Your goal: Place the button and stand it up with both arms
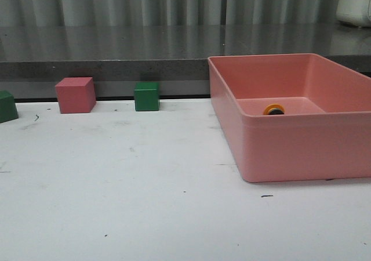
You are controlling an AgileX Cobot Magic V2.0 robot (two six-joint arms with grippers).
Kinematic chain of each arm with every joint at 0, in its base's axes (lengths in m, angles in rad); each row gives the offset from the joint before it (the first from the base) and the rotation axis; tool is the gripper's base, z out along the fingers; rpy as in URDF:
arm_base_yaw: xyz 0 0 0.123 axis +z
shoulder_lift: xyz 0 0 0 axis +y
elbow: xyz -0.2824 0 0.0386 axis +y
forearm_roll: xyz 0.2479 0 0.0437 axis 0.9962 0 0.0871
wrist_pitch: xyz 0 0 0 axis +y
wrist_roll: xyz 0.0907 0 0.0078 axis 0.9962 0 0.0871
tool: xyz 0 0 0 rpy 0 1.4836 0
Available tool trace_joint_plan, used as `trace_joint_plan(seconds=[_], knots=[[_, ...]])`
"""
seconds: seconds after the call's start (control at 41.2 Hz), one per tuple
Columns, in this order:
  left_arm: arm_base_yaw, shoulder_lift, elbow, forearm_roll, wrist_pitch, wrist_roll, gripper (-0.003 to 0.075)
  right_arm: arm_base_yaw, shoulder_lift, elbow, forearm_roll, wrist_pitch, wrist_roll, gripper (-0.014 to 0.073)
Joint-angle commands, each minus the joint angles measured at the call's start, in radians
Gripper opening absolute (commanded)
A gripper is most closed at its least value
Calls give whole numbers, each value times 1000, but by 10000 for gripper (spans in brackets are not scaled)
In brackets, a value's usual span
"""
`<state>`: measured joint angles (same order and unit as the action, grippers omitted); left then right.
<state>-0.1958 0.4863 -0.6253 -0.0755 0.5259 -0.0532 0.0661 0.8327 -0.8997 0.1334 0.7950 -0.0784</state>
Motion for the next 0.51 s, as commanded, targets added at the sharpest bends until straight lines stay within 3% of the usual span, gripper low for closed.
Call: trace_joint_plan(seconds=[0.0, 0.315, 0.485], knots=[[-18, 12, -35, 2, -76, -8, 526, 8, 77, -85, 53, -5, -68, 602], [-18, 12, -35, 2, -76, -8, 526, 161, 375, -270, 72, 43, -87, 602], [-18, 12, -35, 2, -76, -8, 526, 173, 571, -400, 3, 115, 19, 602]])
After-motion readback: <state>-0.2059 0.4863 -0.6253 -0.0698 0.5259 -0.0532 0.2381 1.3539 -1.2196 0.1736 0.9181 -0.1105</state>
